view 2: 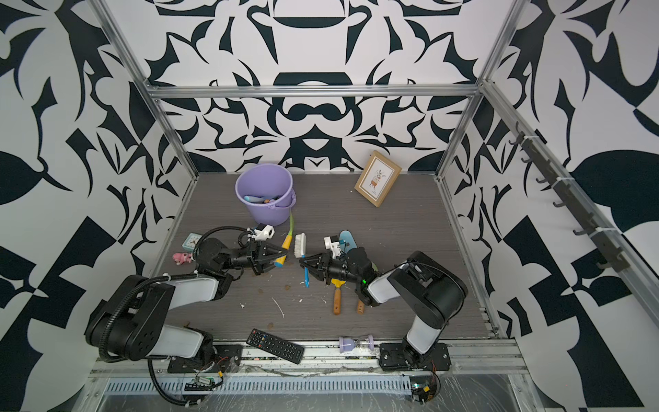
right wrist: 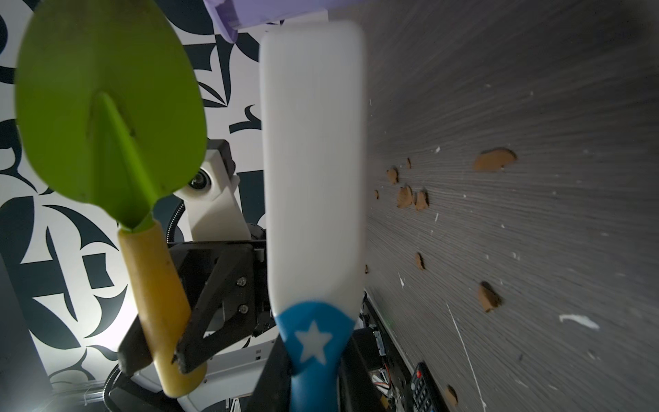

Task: Brush the soil off the hand trowel and place it into the bucket
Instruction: Brush off the soil from the hand trowel, then place the hand trowel in the bucket.

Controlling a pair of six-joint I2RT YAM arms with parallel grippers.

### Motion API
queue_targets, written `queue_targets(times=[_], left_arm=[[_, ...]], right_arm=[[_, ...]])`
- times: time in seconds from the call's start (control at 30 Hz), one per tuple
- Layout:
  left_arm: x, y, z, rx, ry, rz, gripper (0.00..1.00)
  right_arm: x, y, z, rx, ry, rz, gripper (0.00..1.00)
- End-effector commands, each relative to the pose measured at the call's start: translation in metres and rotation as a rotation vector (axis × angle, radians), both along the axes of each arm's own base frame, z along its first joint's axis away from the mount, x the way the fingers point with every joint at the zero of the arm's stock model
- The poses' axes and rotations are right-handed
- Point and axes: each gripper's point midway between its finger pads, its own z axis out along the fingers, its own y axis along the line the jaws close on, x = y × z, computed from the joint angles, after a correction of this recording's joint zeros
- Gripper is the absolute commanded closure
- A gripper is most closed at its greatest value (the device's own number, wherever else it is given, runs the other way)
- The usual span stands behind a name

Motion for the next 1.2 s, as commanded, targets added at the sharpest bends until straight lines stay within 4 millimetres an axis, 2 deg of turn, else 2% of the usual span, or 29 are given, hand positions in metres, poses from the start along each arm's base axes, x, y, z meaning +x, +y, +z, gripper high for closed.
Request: queue_targets(times=[0.0, 0.1, 0.2, 0.3, 0.43, 0.5, 0.6, 0.73, 0.83, 1.0, 1.07, 1.1, 1.17], left_arm=[[-0.013, 0.002, 0.008, -0.012, -0.061, -0.041, 1.0], [-0.018, 0.002, 0.01, -0.009, -0.076, -0.066, 1.0], [-0.023, 0.002, 0.012, -0.008, -0.095, -0.088, 1.0], [-0.026, 0.0, 0.015, -0.011, -0.11, -0.102, 1.0], [-0.031, -0.008, 0.016, -0.018, -0.118, -0.129, 1.0], [-0.031, -0.011, 0.017, -0.02, -0.121, -0.129, 1.0], [-0.03, -0.011, 0.021, -0.026, -0.138, -0.127, 1.0], [-0.029, -0.011, 0.024, -0.03, -0.136, -0.12, 1.0], [-0.026, -0.011, 0.026, -0.033, -0.135, -0.108, 1.0], [0.003, 0.002, 0.054, -0.006, -0.118, -0.065, 1.0], [0.012, 0.01, 0.07, 0.06, -0.155, -0.016, 1.0], [0.014, 0.014, 0.068, 0.141, -0.152, 0.023, 1.0], [0.021, 0.034, 0.07, 0.503, -0.33, 0.122, 1.0]], right_arm=[[0.01, -0.017, 0.056, 0.078, -0.169, -0.047, 1.0], [0.016, -0.028, 0.079, 0.087, -0.231, -0.059, 1.0], [0.018, -0.031, 0.103, 0.129, -0.284, -0.058, 1.0], [0.016, -0.025, 0.12, 0.155, -0.321, -0.029, 1.0], [0.008, -0.006, 0.128, 0.18, -0.348, 0.03, 1.0], [0.004, 0.004, 0.121, 0.175, -0.334, 0.055, 1.0], [0.002, 0.013, 0.097, 0.174, -0.276, 0.065, 1.0], [-0.003, 0.005, 0.06, 0.148, -0.196, 0.045, 1.0], [-0.009, 0.0, 0.044, 0.115, -0.163, 0.042, 1.0], [-0.013, -0.008, 0.024, -0.012, -0.135, 0.058, 1.0], [-0.014, -0.009, 0.023, -0.096, -0.164, 0.072, 1.0], [-0.014, -0.01, 0.024, -0.132, -0.178, 0.078, 1.0], [-0.015, -0.012, 0.028, -0.207, -0.218, 0.089, 1.0]])
